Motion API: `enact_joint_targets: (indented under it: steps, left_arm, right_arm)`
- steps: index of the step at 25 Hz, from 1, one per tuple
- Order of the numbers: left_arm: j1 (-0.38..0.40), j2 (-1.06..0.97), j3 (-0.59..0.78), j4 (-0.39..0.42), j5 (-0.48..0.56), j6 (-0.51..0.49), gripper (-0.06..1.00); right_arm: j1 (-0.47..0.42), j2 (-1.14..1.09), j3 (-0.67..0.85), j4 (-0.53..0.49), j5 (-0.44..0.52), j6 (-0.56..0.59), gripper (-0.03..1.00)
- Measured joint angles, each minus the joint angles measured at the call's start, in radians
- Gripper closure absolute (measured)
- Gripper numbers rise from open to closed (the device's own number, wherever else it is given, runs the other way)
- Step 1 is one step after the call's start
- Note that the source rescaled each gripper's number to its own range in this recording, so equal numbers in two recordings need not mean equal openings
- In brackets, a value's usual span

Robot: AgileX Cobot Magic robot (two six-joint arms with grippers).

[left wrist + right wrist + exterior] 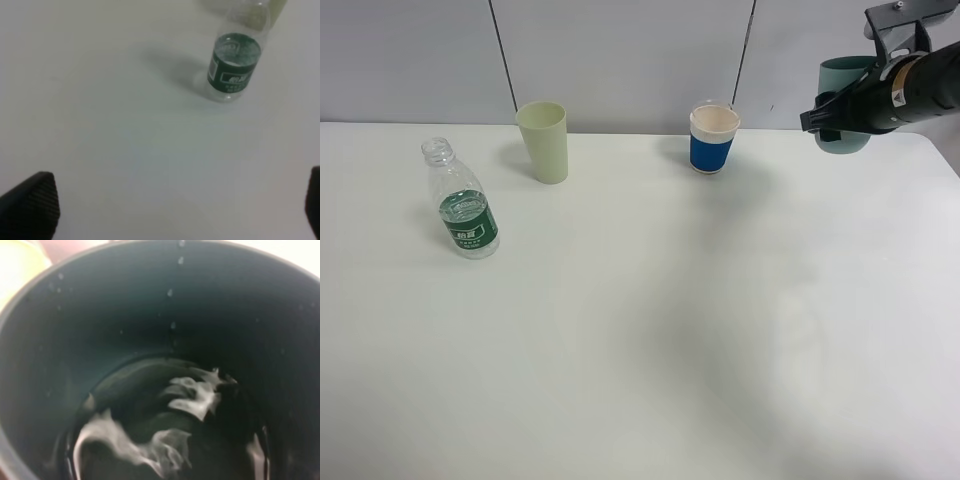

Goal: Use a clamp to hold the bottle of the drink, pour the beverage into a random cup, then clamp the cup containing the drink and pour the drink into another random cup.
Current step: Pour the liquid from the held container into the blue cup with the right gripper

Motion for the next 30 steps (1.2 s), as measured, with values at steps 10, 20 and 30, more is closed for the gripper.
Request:
enact_joint_targets:
  steps: [10,20,30]
  left_arm:
    - [0.000,0.000,0.000,0.000,0.000,0.000,-0.05]
    - [0.000,0.000,0.000,0.000,0.000,0.000,-0.05]
    - [0.000,0.000,0.000,0.000,0.000,0.000,-0.05]
  right_arm:
    - [0.029,0.108,-0.153,-0.169,0.098,0.106,0.97]
    - [0.120,0.224,-0.328,-0.192,0.188,0.048,0.97]
    - [0.171,0.283,-0.406,-0.194,0.224,-0.045,0.97]
